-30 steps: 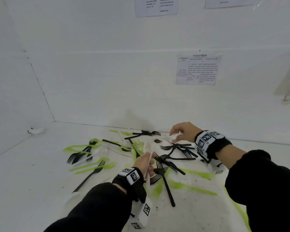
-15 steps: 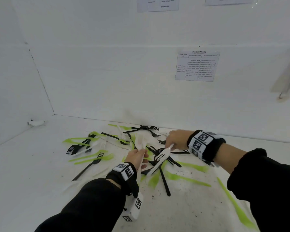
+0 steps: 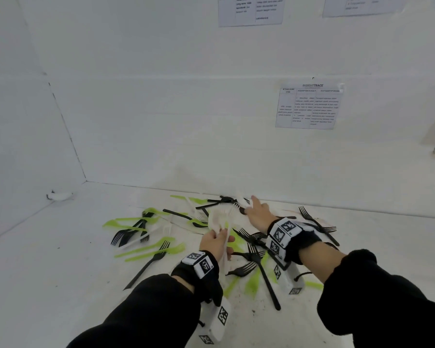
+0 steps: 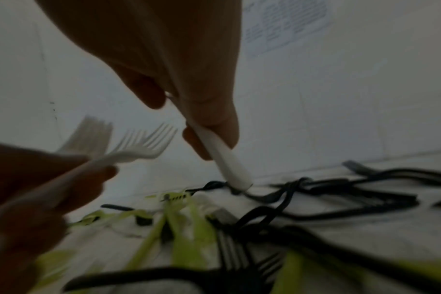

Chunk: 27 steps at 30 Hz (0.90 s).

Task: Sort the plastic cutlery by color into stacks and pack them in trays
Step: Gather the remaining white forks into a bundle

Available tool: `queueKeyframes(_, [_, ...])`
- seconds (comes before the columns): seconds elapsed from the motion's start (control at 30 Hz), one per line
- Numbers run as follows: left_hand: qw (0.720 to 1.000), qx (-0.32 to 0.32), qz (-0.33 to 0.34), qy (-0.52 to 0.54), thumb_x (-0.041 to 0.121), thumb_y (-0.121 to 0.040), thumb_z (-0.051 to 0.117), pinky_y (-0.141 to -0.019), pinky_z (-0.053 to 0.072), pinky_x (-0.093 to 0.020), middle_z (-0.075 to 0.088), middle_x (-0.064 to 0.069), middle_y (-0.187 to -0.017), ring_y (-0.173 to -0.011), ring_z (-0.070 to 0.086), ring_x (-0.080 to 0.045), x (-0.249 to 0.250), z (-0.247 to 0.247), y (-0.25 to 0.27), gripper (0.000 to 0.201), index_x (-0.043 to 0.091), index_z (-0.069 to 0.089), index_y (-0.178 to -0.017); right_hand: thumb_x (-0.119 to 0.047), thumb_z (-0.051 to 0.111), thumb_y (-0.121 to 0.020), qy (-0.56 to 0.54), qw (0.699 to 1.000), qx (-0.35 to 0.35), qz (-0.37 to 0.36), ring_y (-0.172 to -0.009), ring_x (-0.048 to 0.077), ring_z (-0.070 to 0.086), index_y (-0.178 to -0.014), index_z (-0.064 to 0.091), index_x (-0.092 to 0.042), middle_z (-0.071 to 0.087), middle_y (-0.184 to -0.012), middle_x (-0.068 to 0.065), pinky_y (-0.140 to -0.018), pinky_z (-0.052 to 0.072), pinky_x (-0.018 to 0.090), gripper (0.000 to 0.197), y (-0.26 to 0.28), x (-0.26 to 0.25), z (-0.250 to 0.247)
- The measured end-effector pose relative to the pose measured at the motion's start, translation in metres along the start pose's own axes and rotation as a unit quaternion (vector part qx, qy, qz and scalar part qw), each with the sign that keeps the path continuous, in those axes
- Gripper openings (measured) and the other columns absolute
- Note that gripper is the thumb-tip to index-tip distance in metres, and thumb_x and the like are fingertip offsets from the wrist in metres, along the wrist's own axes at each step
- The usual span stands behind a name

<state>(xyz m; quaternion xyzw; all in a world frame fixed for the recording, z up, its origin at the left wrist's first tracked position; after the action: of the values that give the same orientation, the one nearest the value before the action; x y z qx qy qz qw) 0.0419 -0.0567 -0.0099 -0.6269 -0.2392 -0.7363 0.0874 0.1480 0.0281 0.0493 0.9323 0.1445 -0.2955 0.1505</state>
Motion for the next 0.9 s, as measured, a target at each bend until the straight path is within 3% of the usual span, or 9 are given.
queueKeyframes(0.03, [1.000,-0.005,0.001,-0.004,0.015,-0.099,0.044,-0.038,0.038,-0.022,0.059,-0.007,-0.076,-0.045,0.044,-0.016,0.001,-0.001,-0.002,0.015,0.005,0.050,-0.090,-0.021,0.026,-0.099,-0.004,1.000,-0.005,0.027,-0.126,0.036,0.042,-0.134,0.037,-0.003,0.037,-0.140,0.022,-0.104,0.034,0.038,0.041,0.001,-0.001,0.005])
queueKeyframes(0.1, [0.999,-0.019,0.009,-0.029,0.016,-0.098,0.046,-0.040,0.038,-0.023,0.060,-0.007,-0.076,-0.046,0.046,-0.017,0.004,0.000,-0.003,0.016,0.006,0.051,-0.086,-0.014,0.023,-0.100,-0.013,0.999,-0.017,0.027,-0.093,0.029,0.059,-0.091,0.052,0.001,0.059,-0.102,0.021,-0.082,0.046,0.031,0.034,0.002,-0.007,0.020])
queueKeyframes(0.17, [0.998,-0.034,0.016,-0.056,0.015,-0.097,0.048,-0.040,0.041,-0.023,0.060,-0.006,-0.071,-0.043,0.052,-0.014,0.007,0.001,-0.003,0.023,0.008,0.050,-0.075,-0.015,0.024,-0.101,-0.063,0.997,-0.036,0.029,-0.062,0.012,0.047,-0.065,0.037,-0.013,0.047,-0.070,0.005,-0.060,0.040,0.021,0.039,-0.002,-0.010,0.036])
queueKeyframes(0.33, [0.997,-0.056,0.008,-0.054,0.020,-0.090,0.060,-0.050,0.056,-0.032,0.059,-0.001,-0.051,-0.043,0.060,-0.013,0.006,-0.003,-0.007,0.028,0.008,0.053,-0.065,-0.020,0.033,-0.100,-0.132,0.989,-0.033,0.058,-0.059,0.009,0.041,-0.063,0.035,-0.018,0.041,-0.067,-0.002,-0.054,0.035,0.018,0.036,-0.008,-0.011,0.051])
queueKeyframes(0.43, [0.995,-0.084,-0.044,-0.031,0.020,-0.095,0.053,-0.049,0.055,-0.029,0.062,-0.009,-0.066,-0.048,0.063,-0.017,0.003,-0.007,-0.010,0.025,0.008,0.056,-0.074,-0.021,0.042,-0.096,-0.140,0.989,0.018,0.043,-0.065,0.014,0.045,-0.061,0.037,-0.017,0.041,-0.065,-0.002,-0.056,0.032,0.025,0.035,-0.010,-0.011,0.049])
queueKeyframes(0.57, [0.993,-0.096,-0.034,-0.056,0.019,-0.093,0.055,-0.074,0.056,-0.050,0.061,-0.017,-0.079,-0.072,0.063,-0.030,0.006,-0.011,-0.014,0.020,0.006,0.057,-0.077,-0.019,0.047,-0.093,-0.158,0.987,0.017,0.023,-0.052,0.011,0.042,-0.057,0.044,-0.015,0.045,-0.057,0.000,-0.051,0.033,0.021,0.036,-0.008,-0.011,0.051])
queueKeyframes(0.7, [0.989,-0.125,-0.052,-0.062,0.026,-0.096,0.050,-0.051,0.052,-0.027,0.056,-0.004,-0.075,-0.062,0.056,-0.015,0.008,-0.015,-0.013,0.026,0.010,0.056,-0.077,-0.018,0.050,-0.092,-0.159,0.986,0.017,0.034,-0.050,0.010,0.041,-0.055,0.046,-0.015,0.044,-0.054,-0.002,-0.049,0.031,0.020,0.037,-0.005,-0.010,0.049])
queueKeyframes(0.8, [0.992,-0.111,-0.059,-0.024,0.025,-0.098,0.046,-0.050,0.050,-0.027,0.050,-0.003,-0.070,-0.058,0.051,-0.015,0.009,-0.019,-0.013,0.028,0.008,0.056,-0.078,-0.015,0.049,-0.090,-0.208,0.976,0.041,0.056,-0.052,0.017,0.042,-0.057,0.047,-0.009,0.044,-0.058,0.004,-0.052,0.032,0.025,0.034,-0.008,-0.007,0.052])
queueKeyframes(0.9, [0.993,-0.094,-0.065,0.024,0.023,-0.098,0.047,-0.052,0.048,-0.028,0.052,-0.003,-0.068,-0.055,0.051,-0.018,0.007,-0.021,-0.017,0.021,0.007,0.056,-0.086,-0.024,0.047,-0.087,-0.264,0.961,0.069,0.049,-0.068,0.025,0.048,-0.081,0.054,0.013,0.050,-0.073,0.015,-0.068,0.044,0.039,0.038,-0.016,-0.002,0.062])
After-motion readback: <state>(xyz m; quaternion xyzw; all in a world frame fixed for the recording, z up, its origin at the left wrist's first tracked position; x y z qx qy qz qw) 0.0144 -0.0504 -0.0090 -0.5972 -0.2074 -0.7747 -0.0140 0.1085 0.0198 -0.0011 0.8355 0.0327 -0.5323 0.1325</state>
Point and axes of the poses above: each hand's wrist, its own y-axis away from the middle knuckle, its own z-axis out of the palm, x = y × z, the point moved 4 cm from there along -y, towards the middle knuckle
